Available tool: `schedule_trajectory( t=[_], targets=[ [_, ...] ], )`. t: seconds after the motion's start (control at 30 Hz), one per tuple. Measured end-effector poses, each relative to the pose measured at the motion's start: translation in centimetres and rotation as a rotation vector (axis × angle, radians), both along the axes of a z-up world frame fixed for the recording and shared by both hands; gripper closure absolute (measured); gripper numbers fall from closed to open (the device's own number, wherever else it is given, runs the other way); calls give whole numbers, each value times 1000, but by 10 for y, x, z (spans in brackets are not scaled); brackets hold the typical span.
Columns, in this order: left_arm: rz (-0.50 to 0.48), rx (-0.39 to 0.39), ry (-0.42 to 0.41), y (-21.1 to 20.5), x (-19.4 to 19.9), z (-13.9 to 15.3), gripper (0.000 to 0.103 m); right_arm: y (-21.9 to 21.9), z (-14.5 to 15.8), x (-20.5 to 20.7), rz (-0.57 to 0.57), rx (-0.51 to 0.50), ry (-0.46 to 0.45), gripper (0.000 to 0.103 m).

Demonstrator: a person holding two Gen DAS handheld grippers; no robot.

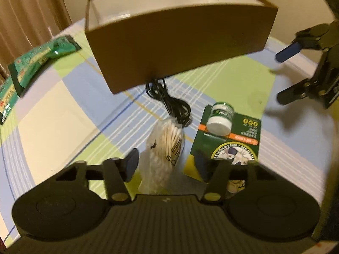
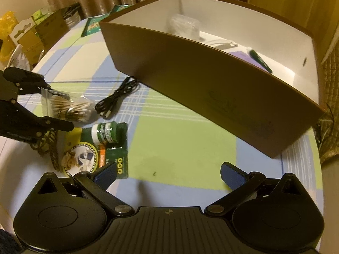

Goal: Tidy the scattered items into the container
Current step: 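Grasp the cotton swab bag with the left gripper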

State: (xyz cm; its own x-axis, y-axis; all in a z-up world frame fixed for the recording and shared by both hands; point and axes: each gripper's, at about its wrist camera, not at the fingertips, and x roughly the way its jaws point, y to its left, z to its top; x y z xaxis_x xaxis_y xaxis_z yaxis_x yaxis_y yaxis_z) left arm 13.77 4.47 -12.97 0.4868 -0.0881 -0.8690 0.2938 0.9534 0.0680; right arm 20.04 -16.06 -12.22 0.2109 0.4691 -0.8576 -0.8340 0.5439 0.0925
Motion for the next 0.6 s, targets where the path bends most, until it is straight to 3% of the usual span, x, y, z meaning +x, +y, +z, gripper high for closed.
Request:
schedule_trajectory(
  t=[0.07,0.27,0.6],
  targets=[
    [8,0,16,1,3,-4,87,-4,0,2,-14,-2,0,2],
    [55,-18,-55,10,-8,21,88,-13,2,5,-38,19,9,2],
    [213,12,-67,33,-36,47,88,23,1,-11,89,49,2,2]
  ],
)
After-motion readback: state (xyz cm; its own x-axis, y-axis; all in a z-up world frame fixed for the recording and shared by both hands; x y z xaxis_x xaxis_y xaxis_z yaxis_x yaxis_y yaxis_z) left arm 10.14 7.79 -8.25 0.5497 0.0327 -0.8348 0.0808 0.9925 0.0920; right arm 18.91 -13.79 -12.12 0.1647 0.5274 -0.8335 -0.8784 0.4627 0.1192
